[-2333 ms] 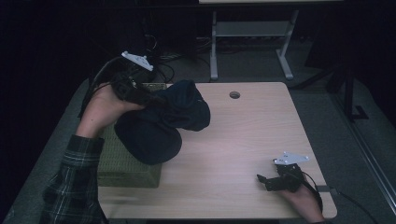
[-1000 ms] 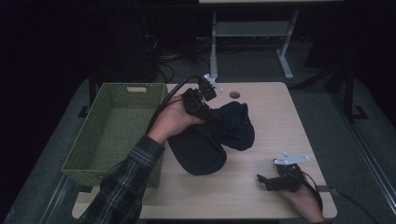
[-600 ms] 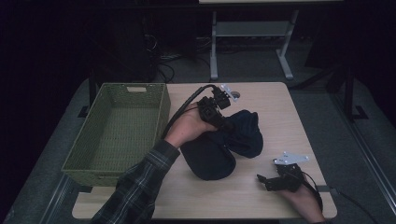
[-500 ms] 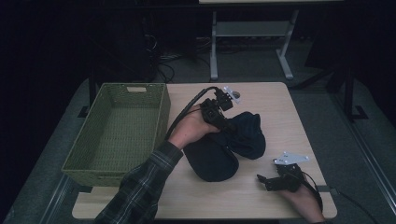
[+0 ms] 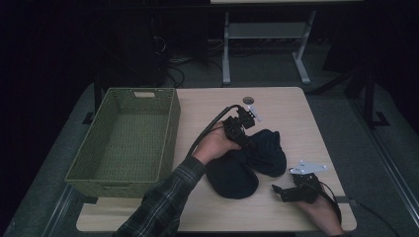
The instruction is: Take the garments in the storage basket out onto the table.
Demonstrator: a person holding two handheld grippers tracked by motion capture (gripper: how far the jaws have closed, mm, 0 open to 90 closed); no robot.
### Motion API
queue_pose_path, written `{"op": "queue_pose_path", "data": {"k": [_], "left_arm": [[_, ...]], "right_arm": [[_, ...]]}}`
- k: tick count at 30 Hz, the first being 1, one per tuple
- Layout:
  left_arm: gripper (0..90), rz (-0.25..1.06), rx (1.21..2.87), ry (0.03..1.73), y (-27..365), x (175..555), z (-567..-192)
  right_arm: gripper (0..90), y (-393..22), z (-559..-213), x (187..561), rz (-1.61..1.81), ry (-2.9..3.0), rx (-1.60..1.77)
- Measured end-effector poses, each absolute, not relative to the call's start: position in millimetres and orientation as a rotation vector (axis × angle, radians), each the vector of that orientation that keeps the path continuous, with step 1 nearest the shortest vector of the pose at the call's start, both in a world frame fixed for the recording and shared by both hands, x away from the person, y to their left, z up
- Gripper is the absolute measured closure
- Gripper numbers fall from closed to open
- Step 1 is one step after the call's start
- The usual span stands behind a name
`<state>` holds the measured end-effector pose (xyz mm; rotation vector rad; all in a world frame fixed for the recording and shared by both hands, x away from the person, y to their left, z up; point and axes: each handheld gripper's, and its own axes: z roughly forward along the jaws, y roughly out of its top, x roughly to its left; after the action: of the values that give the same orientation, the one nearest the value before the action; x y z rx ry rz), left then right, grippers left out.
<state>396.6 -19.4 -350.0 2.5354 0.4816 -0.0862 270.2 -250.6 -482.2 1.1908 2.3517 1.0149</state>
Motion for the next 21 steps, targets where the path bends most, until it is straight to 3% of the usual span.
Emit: {"op": "queue_pose_path", "data": {"k": [21], "left_arm": [[71.9, -0.066, 2.596, 0.525, -11, 413, -403]], "right_arm": [[8.6, -250, -482, 270, 1.016, 2.351, 1.192]]}}
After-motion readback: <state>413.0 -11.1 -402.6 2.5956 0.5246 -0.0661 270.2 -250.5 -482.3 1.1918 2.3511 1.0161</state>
